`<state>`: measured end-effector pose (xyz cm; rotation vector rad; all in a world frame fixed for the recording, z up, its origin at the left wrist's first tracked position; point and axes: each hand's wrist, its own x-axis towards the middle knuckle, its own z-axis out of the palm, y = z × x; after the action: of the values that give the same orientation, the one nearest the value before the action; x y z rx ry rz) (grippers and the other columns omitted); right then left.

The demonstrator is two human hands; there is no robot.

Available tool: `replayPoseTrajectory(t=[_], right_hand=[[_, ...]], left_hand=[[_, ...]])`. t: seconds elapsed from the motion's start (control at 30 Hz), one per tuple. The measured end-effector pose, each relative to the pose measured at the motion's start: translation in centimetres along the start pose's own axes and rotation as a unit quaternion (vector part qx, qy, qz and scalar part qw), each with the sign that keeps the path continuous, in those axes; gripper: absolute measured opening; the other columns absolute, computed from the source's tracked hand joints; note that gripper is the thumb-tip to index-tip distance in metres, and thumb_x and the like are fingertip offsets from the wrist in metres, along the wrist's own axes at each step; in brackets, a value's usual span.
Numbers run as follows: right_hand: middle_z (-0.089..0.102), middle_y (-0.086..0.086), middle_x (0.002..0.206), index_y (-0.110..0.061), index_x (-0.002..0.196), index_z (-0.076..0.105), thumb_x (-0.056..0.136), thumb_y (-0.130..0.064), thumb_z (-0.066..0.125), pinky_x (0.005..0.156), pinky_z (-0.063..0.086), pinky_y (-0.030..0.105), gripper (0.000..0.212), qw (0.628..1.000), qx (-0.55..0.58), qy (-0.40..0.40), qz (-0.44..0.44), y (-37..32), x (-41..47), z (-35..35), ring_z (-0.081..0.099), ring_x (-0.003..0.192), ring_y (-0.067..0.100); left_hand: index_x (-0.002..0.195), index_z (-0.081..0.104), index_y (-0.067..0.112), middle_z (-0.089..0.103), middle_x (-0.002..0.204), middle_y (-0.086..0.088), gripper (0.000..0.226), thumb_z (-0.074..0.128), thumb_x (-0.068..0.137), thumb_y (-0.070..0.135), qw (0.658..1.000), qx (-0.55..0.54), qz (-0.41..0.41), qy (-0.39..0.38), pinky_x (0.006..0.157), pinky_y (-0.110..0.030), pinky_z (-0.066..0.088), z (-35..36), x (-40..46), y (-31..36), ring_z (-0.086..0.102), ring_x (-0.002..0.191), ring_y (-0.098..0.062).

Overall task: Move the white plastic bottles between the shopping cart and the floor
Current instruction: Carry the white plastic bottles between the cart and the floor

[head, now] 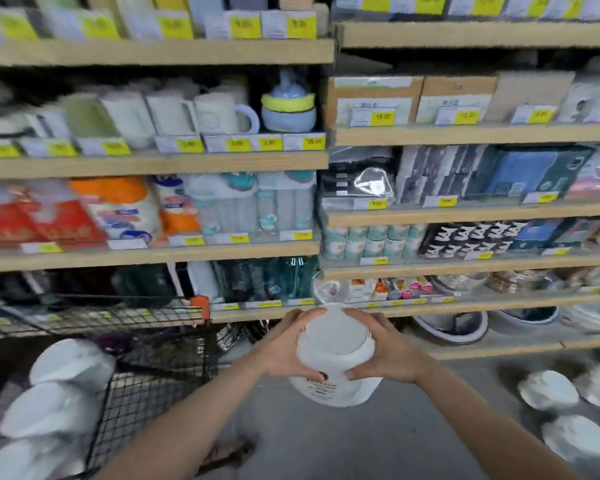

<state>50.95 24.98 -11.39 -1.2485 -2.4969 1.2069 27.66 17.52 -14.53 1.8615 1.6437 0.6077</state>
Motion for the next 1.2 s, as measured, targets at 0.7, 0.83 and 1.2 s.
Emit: replayPoseTrajectory(t=[0.7, 0.83, 1.2], right_hand=[[0.028, -0.008, 0.126, -0.042, 0.130, 0.034, 0.054, -0.033, 0.088, 0.087, 0.030, 0.016, 0.094, 0.984, -0.045, -0.096, -0.142, -29.5, 17.5, 27.0, 0.033, 0.117, 0.008], [0.030, -0.007, 0.121, -0.038, 0.127, 0.037, 0.051, -0.039, 0.087, 0.080, 0.031, 0.009, 0.091, 0.983, -0.059, -0.085, -0.151, -29.1, 21.8, 29.3, 0.035, 0.111, 0.009], [0.028, -0.005, 0.122, -0.033, 0.127, 0.040, 0.052, -0.042, 0.086, 0.082, 0.033, 0.023, 0.088, 0.992, -0.078, -0.073, -0.063, -24.8, 33.2, 39.5, 0.036, 0.102, 0.011]], left_hand=[[0.139, 0.002, 0.053, 0.015, 0.150, 0.005, 0.120, 0.085, 0.053, 0.048, 0.980, -0.005, -0.171, 0.106, 0.115, -0.043, 0.027, -19.4, -26.3, -26.5, 0.023, 0.137, -0.017], [0.138, -0.003, 0.053, 0.015, 0.146, 0.013, 0.121, 0.085, 0.056, 0.046, 0.973, -0.035, -0.199, 0.107, 0.115, -0.040, 0.028, -19.6, -25.2, -30.1, 0.021, 0.137, -0.013], [0.140, -0.011, 0.047, -0.003, 0.159, 0.006, 0.110, 0.062, 0.063, 0.076, 0.923, 0.068, -0.373, 0.070, 0.118, -0.045, 0.011, -17.8, -27.6, -46.7, -0.005, 0.147, -0.016]])
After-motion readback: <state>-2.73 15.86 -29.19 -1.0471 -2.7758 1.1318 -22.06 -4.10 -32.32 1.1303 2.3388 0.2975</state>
